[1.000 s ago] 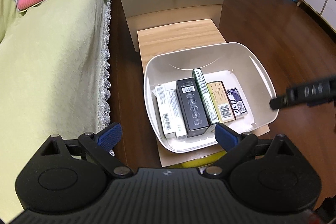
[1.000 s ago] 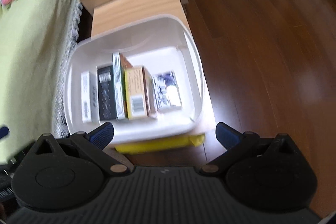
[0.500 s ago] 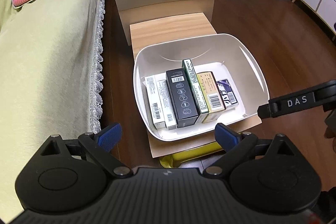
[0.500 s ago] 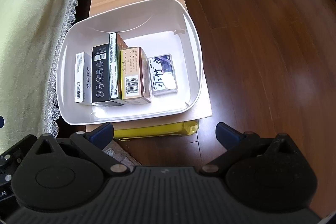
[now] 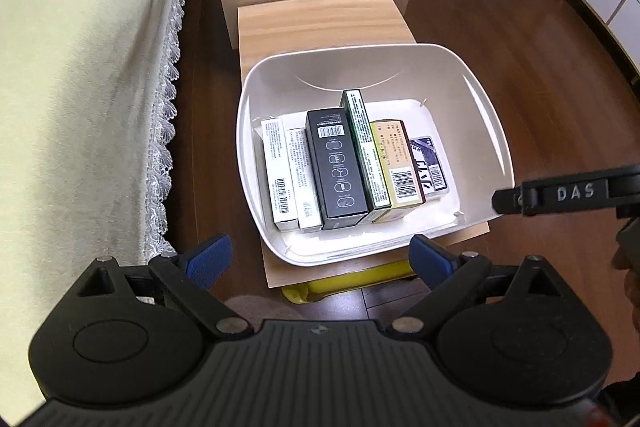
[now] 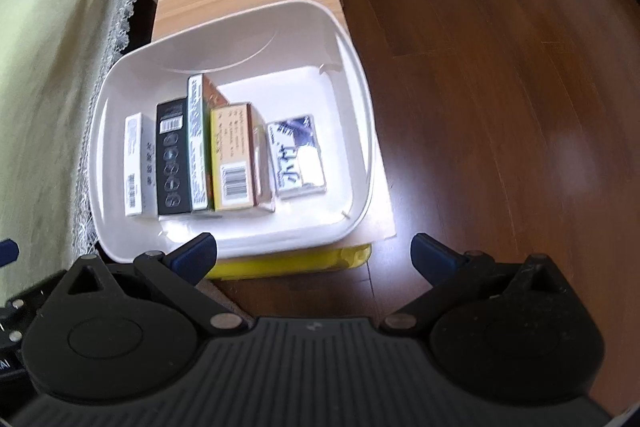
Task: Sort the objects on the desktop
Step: 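Withdraw the right gripper up from the basin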
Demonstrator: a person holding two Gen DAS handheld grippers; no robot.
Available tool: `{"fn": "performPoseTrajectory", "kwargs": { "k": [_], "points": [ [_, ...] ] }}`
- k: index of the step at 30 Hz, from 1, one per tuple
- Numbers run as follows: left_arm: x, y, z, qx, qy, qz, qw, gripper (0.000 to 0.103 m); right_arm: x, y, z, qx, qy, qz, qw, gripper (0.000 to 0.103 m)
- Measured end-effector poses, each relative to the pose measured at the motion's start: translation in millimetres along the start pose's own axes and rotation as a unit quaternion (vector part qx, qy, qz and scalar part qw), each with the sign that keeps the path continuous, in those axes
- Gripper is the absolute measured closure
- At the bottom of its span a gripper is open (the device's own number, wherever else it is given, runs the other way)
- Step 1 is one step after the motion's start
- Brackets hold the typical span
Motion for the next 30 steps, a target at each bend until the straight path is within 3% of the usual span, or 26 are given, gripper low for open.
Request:
{"fn": "performPoseTrajectory", "kwargs": {
  "k": [10, 21, 30],
  "points": [
    [8.0, 7.9, -14.8, -0.013, 0.008, -0.006, 0.9999, 0.006, -2.6, 8.2, -17.7, -0.034, -0.001, 0.039, 0.999, 0.001],
    [8.9, 7.6, -13.8, -0.014, 0.015, -0.011, 0.9997, 0.006, -6.7, 9.6, -14.1, -0.019, -0.009, 0.059, 0.998, 0.001],
    [1.6, 6.9, -1.1, 0.012, 0.014, 0.005, 0.9998, 0.006, -15.3, 9.6, -4.8, -0.004, -0.009, 0.072, 0.997, 0.001]
  ]
}}
Point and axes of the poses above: each gripper's, at about its wrist camera, not at the fingertips, and z roughly against the way its jaws point, x to its right, y to its top, the point moved 8 cm from there along -z, roughly the way its jaws point, and after that the axes turned 3 degrees about z, right-handed, at the moved point
